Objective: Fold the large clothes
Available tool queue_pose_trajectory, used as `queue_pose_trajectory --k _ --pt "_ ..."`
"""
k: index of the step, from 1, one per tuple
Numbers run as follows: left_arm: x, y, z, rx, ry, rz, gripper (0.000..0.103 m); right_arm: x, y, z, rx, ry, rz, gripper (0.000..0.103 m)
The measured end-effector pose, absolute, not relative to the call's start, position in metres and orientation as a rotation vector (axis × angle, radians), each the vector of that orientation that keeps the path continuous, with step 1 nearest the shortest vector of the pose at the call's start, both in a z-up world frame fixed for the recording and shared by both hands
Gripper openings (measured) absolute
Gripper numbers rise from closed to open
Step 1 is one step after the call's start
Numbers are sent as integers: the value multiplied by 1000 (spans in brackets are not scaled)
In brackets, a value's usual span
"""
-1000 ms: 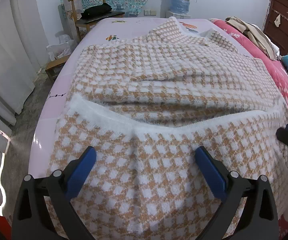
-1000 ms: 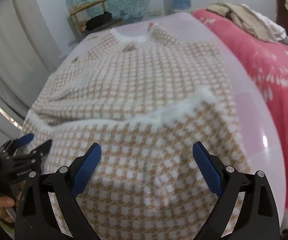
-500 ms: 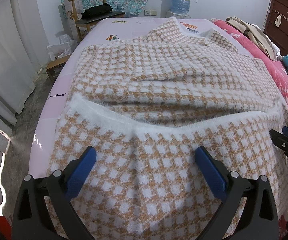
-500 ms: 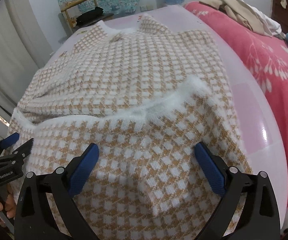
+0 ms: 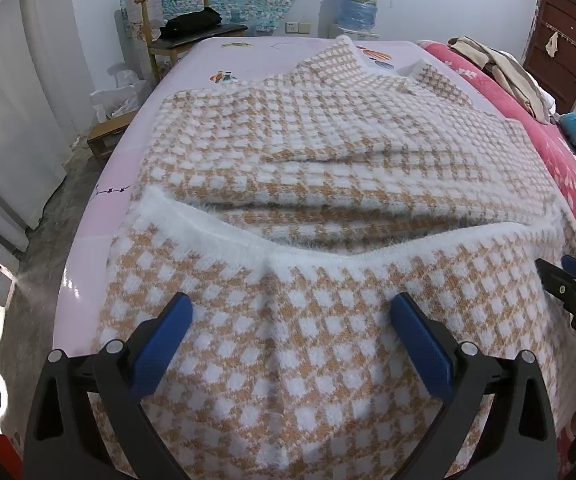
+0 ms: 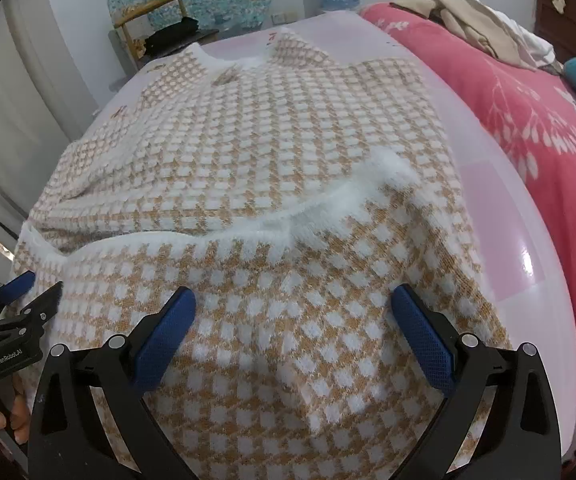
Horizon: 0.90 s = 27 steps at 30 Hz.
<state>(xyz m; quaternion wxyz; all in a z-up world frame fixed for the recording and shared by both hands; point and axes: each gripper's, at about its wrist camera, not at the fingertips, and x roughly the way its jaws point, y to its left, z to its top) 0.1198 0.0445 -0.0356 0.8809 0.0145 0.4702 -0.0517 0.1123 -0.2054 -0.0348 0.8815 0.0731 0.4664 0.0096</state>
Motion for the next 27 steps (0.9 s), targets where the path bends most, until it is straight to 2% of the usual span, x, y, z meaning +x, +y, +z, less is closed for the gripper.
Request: queue_pose_trajectory --k 27 --pt "119 44 -36 36 963 -116 99 104 -209 -34 150 971 61 95"
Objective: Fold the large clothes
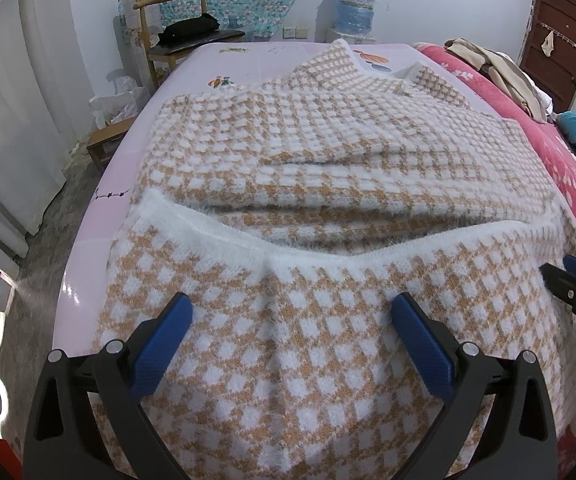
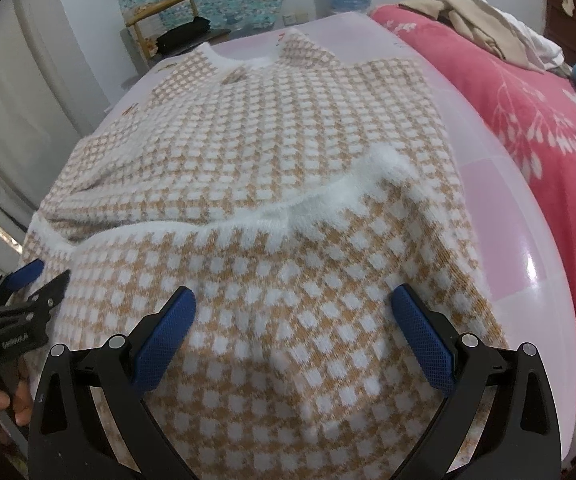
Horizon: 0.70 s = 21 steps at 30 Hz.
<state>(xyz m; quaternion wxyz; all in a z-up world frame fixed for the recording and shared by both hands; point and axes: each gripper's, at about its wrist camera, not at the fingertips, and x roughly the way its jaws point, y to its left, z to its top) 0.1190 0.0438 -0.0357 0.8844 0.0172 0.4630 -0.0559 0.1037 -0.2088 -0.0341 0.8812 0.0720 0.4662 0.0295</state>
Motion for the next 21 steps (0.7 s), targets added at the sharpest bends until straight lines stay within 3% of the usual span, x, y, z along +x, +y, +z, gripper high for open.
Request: queue_pose_trajectory --k 8,13,18,21 --pt "118 45 -37 34 931 -134 99 81 -218 -23 123 982 137 95" --pt "114 46 -37 35 911 -174 98 74 -251 3 109 858 9 93" --pt "101 65 -11 15 778 -217 99 89 -273 2 114 866 -74 77" --pt "102 82 3 46 721 -136 97 95 -278 -8 111 901 -90 60"
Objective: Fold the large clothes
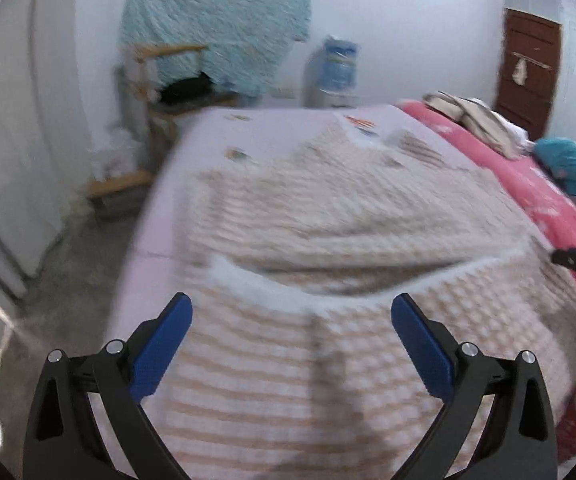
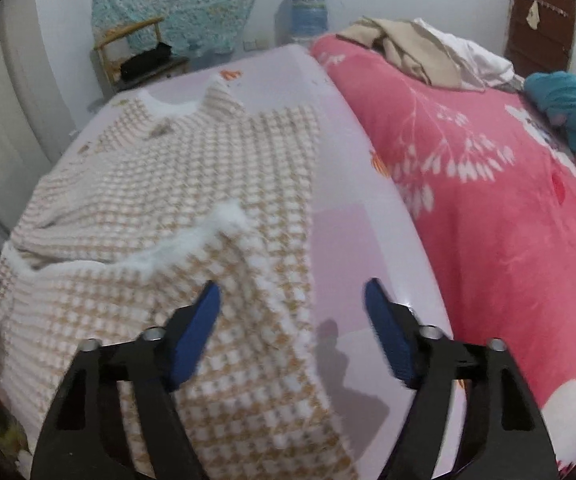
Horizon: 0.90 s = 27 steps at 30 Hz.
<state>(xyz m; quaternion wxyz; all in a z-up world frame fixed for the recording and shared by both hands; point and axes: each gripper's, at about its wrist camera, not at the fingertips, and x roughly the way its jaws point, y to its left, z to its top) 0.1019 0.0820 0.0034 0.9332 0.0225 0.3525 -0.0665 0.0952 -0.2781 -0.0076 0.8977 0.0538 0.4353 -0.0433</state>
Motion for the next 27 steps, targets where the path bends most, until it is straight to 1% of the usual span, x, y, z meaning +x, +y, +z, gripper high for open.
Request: queue_pose_trajectory --k 1,2,3,4,6,7,8,9,10,15,21,24,25,27 --pt "105 87 4 61 725 -105 96 94 -281 -11 122 913 -89 51" --pt "109 92 3 73 735 -75 91 94 -283 -13 134 921 -87 44" --pt "115 98 1 77 753 -48 85 94 -286 -16 149 931 -82 40" --pt "120 102 -3 71 772 -36 80 93 -287 -17 161 935 -76 34" --pt "134 111 -11 44 824 -26 60 91 -286 -17 173 934 -62 24" --pt "138 114 -14 31 841 -24 55 90 -284 -17 168 933 -56 16" --pt "145 117 -19 12 864 -27 47 88 -282 -16 158 930 -54 11" --pt "145 119 -22 -1 875 -31 40 86 -279 -15 148 925 -58 8" --pt "147 120 -25 -23 886 -42 38 84 -276 -12 138 916 -60 6" --pt "142 119 -24 -34 871 -44 36 68 -282 1 173 874 -84 5" --pt "133 119 -26 -20 862 -40 36 74 -287 -22 199 915 -115 5" --pt "129 119 -25 -12 855 -46 36 71 -286 -16 196 899 -126 5" --pt "129 119 -25 -15 854 -48 36 71 -286 -16 197 900 -127 6" --pt "129 120 -25 -23 848 -51 36 74 -291 -24 211 929 -137 16"
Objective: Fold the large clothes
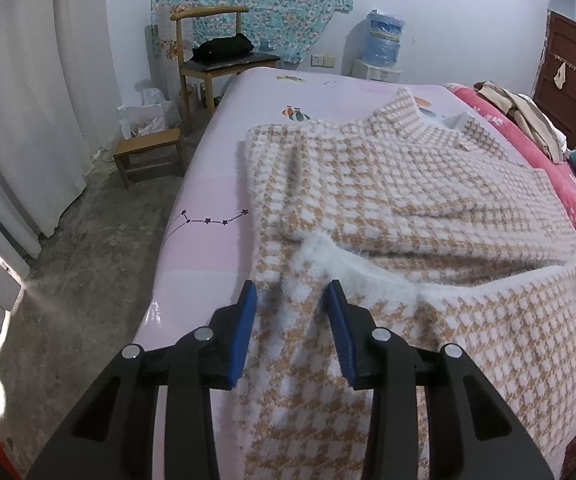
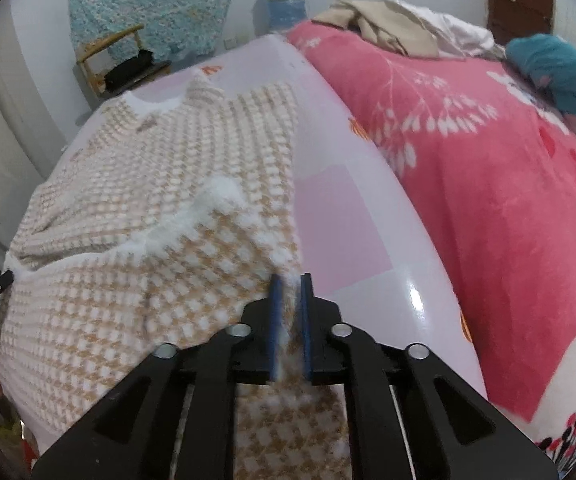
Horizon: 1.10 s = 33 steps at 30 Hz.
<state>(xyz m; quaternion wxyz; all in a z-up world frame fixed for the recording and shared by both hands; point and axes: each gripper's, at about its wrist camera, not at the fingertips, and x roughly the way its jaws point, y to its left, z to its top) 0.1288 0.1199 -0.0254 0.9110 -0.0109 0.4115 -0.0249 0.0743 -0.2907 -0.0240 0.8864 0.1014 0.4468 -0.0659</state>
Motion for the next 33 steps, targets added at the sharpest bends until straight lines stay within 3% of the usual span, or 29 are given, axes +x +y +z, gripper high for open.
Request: queue_pose_trajectory --k 2,4,9,15,17,20,26,33 --pt "127 121 -23 -33 840 -56 36 73 -296 -26 219 936 -168 48" --pt "122 121 -14 -43 812 -70 36 66 -303 -18 253 919 -185 57" --pt "99 98 16 -53 719 -235 36 48 -291 15 259 809 -99 58" --pt "88 16 14 -37 815 -579 36 61 -227 17 208 802 184 57" --pt "80 -6 9 -4 850 -659 36 65 -209 7 175 836 239 47" --pt "73 -28 -9 90 891 -653 36 73 -191 -19 109 912 259 41" --pt "74 -26 -9 74 894 -640 37 76 -202 -25 193 942 283 39" --pt "53 2 7 56 871 -661 37 25 -184 1 41 857 381 42"
